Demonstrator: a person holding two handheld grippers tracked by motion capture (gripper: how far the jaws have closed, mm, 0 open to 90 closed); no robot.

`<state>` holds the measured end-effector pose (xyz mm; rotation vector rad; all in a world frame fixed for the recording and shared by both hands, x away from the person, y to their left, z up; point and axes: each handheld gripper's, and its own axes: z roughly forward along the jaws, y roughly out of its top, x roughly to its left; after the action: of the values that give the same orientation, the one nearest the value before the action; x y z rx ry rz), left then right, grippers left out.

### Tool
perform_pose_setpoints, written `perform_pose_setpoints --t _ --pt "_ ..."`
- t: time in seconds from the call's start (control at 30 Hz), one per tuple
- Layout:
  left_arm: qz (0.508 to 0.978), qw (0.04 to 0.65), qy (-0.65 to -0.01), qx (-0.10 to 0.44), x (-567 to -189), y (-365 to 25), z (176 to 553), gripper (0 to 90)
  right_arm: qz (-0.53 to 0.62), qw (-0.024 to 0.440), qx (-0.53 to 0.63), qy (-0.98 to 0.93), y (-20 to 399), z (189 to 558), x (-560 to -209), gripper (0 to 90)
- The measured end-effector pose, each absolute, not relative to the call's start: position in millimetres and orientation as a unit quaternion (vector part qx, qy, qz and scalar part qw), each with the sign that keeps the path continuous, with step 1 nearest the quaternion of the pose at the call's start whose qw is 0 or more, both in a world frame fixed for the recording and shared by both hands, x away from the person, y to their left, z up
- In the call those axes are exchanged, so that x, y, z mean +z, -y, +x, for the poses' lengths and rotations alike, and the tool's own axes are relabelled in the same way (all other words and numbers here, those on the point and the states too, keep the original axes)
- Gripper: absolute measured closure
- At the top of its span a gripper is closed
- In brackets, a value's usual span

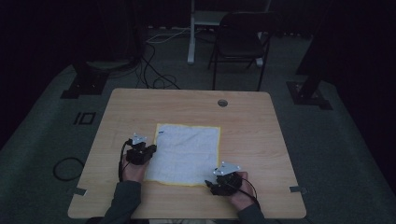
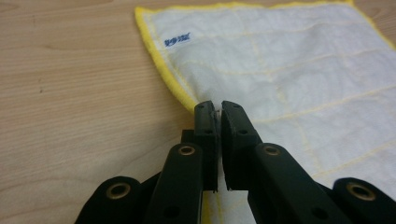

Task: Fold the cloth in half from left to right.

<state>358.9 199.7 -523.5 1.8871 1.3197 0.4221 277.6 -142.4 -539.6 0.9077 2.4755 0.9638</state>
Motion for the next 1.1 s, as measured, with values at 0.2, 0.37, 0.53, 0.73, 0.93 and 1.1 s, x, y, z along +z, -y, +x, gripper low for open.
perform_pose_setpoints --t 0.2,0.37,0.53,0.73,0.93,1.1 --pt "0.743 0.406 -0.507 0.163 -517 -196 358 86.2 0.320 0.172 0.343 -0.866 145 277 -538 36.0" --pt "0.739 0.425 -0.500 0.153 -510 -191 358 86.3 0.323 0.193 0.368 -0.850 148 282 -530 38.1" --pt "0.743 0.437 -0.485 0.148 -502 -183 358 86.3 0.324 0.200 0.378 -0.844 148 293 -528 42.0" --pt "0.746 0.449 -0.472 0.140 -496 -173 359 86.4 0.331 0.205 0.378 -0.840 150 304 -529 45.0" --pt "0.745 0.467 -0.462 0.118 -491 -165 361 86.5 0.335 0.206 0.385 -0.835 152 312 -528 46.2" --pt "0.745 0.476 -0.454 0.109 -489 -157 361 86.5 0.343 0.207 0.384 -0.832 157 316 -530 46.2"
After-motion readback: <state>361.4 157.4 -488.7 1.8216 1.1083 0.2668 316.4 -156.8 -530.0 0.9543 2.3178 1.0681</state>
